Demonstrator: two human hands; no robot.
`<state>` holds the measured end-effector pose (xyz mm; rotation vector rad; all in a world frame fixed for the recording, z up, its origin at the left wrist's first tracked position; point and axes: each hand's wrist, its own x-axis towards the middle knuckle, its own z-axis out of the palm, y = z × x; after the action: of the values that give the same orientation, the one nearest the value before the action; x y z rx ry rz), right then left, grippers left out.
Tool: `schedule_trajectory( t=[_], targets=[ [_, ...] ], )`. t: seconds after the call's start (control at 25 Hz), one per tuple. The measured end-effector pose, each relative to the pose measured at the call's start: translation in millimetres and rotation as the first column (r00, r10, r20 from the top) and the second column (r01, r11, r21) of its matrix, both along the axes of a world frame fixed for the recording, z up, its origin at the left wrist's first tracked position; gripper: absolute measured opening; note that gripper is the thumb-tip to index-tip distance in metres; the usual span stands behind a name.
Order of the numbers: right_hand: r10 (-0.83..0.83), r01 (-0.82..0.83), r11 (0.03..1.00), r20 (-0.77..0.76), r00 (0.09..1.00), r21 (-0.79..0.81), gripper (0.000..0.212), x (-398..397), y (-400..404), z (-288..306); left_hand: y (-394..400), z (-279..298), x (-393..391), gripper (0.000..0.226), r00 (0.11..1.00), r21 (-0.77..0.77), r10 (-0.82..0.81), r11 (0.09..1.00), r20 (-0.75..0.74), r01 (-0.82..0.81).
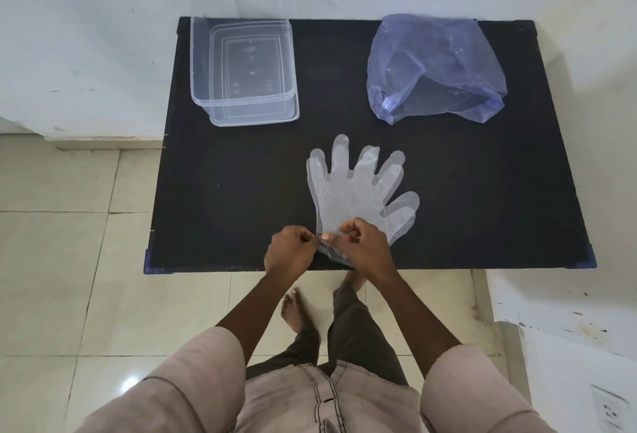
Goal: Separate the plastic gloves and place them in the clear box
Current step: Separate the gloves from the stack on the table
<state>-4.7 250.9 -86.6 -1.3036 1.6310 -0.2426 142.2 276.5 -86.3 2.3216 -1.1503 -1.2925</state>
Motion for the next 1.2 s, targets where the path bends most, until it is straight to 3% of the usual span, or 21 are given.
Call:
schedule_trajectory(
  t=[0.16,0.4,0.68,0.8,0.92,1.04,1.12,1.2],
  targets=[
    [0.089,-0.116,0.981,-0.173,0.981,-0.157,0.048,4.2,3.9,0.6,0.4,-1.9,1.7,0.018,1.000,-0.004,0.029,1.000,-0.012,-0.029],
    [0.233,-0.253,0.953,-0.127,0.964,-0.170,0.049,8.1,3.8,-2.1,-2.9,-2.9,3.5,0.013,0.988,-0.069,-0.024,0.998,-0.149,0.014],
    [0.207,-0.198,0.960,0.025,0.978,-0.199,0.027,3.7,2.6,1.3,-5.7,-1.6,2.6,0.010,0.954,-0.116,-0.028,0.993,-0.298,-0.007],
    [0.113,-0.114,0.967,-0.020,0.993,-0.227,0.024,-0.5,0.3,-4.9,-5.2,-4.0,3.8,0.010,0.957,-0.101,-0.022,0.995,-0.290,-0.008],
    [0.012,-0.029,0.966,-0.067,0.998,-0.257,0.023,-2.6,0.0,-10.1,1.1,-5.8,6.1,0.011,0.990,-0.077,0.005,0.997,-0.144,-0.016],
    [-0.007,-0.021,0.960,-0.096,0.995,-0.278,0.024,-4.0,-0.8,-8.0,18.0,-2.7,3.7,0.019,0.955,-0.243,-0.125,0.951,0.268,0.192],
    [0.006,-0.035,0.961,-0.105,0.994,-0.273,0.025,-4.8,-0.6,-8.1,30.6,-3.4,-3.4,0.039,0.832,-0.376,-0.245,0.803,0.497,0.462],
    [0.004,-0.029,0.970,-0.105,0.995,-0.241,0.027,-4.8,0.2,-8.4,41.6,-11.9,-11.6,0.060,0.692,-0.364,-0.398,0.635,0.603,0.682]
  ],
)
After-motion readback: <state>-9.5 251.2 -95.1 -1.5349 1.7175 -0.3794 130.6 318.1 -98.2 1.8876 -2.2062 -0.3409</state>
